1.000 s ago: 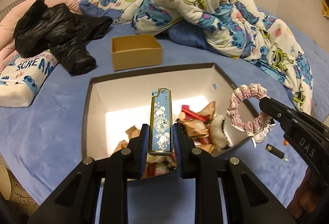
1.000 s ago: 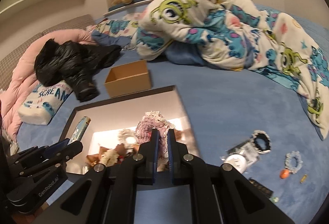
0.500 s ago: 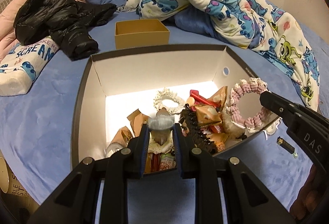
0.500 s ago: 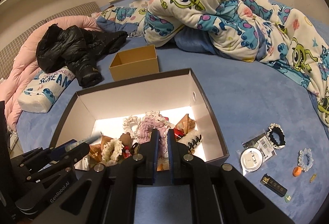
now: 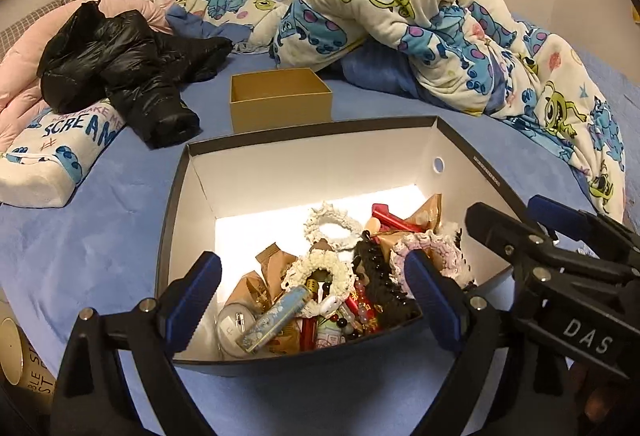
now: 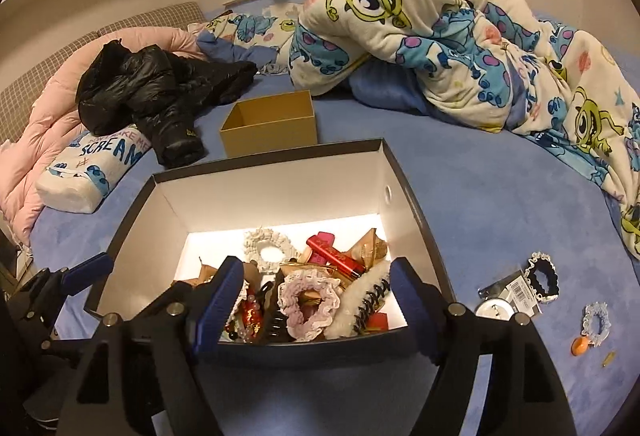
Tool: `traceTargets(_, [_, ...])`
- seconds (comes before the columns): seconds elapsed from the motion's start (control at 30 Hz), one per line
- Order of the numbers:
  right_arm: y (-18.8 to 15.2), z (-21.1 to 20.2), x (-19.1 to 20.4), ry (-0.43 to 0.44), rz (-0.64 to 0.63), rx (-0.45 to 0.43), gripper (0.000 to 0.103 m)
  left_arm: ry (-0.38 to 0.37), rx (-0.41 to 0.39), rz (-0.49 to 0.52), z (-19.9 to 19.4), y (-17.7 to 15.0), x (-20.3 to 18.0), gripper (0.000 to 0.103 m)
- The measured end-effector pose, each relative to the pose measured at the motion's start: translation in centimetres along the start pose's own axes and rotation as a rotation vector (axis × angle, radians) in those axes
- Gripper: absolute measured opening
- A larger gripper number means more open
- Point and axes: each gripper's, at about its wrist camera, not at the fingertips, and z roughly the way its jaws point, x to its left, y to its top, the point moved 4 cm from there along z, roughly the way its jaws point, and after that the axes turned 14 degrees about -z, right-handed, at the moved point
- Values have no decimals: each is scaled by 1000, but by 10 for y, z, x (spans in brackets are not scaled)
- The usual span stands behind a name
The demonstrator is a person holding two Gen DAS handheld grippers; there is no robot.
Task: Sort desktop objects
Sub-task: 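Open both grippers to drop the lighter and scrunchie into the box, then withdraw both grippers from the box back over the remaining items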
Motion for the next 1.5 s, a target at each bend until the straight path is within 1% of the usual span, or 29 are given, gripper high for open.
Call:
traceTargets(0.17, [3,-9,-9,-7,33,-10,78,-38,5,-17,-6,1,-5,94])
traceTargets(0.27, [2,-16,-21,-12,74,-15,78,-52,2,-9,-10,-1,-15,94])
traceTargets(0.33, [1,-20,-31,-27,98,-14,80,-63,2,2,-13,-2,-24,94])
traceTargets(0.53, [-4,-34,-53,-59,110,-10,81,-118,19,36,-19,-13,-66,94])
traceTargets(0.67, [-15,-43,-77,-82,152,1,81,-158,35,77,-21,-26,-101,94])
traceTargets(1.03, [-61,-74,-161,-216,267,39,81,-255,77,156,-28,-60,-184,94])
traceTargets(1.23, [-93,-92,-205,-281,314,58,81,-297,110,210,-30,-85,-221,94])
traceTargets(1.43, [-127,-101,-243,-333,352,88,81,-326,142,254,-25,-109,-253,94])
traceTargets(1.5, [-140,-100,-255,-355,357,115,81,-337,157,264,-22,-117,-262,94])
